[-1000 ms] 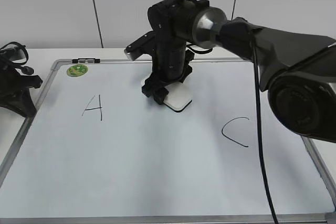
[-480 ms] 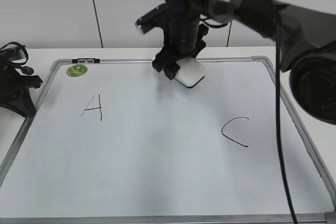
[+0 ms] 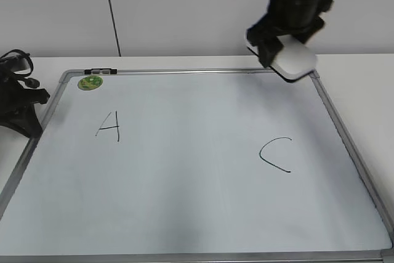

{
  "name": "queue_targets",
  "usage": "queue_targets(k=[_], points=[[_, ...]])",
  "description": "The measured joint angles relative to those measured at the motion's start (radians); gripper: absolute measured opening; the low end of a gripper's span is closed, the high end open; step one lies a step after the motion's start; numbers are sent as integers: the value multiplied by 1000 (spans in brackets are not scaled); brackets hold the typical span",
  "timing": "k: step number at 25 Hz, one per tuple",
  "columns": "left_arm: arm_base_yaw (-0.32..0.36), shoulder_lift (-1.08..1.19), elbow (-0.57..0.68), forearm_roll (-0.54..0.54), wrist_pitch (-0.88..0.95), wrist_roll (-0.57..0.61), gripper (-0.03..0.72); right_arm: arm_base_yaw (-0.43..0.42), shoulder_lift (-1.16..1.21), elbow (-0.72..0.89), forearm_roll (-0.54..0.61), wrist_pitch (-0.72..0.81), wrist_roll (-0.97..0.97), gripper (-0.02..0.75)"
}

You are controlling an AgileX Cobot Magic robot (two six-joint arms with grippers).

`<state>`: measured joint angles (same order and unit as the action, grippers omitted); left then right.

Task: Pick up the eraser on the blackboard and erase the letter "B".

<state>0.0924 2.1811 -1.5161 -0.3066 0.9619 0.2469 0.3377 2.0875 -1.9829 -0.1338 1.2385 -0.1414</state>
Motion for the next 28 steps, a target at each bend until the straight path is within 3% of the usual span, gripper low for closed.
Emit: queue_targets(k=[5, 9, 14, 28], points=[[0, 0, 0, 0, 0, 0, 32, -178, -188, 347, 121, -85, 25, 513], [0, 0, 0, 0, 0, 0, 33, -282, -246, 509, 174, -172, 27, 513], [0, 0, 0, 0, 0, 0, 34, -292, -223, 582, 220, -258, 33, 513], [0, 0, 0, 0, 2, 0, 39, -292, -44, 588, 231, -406, 82, 516]])
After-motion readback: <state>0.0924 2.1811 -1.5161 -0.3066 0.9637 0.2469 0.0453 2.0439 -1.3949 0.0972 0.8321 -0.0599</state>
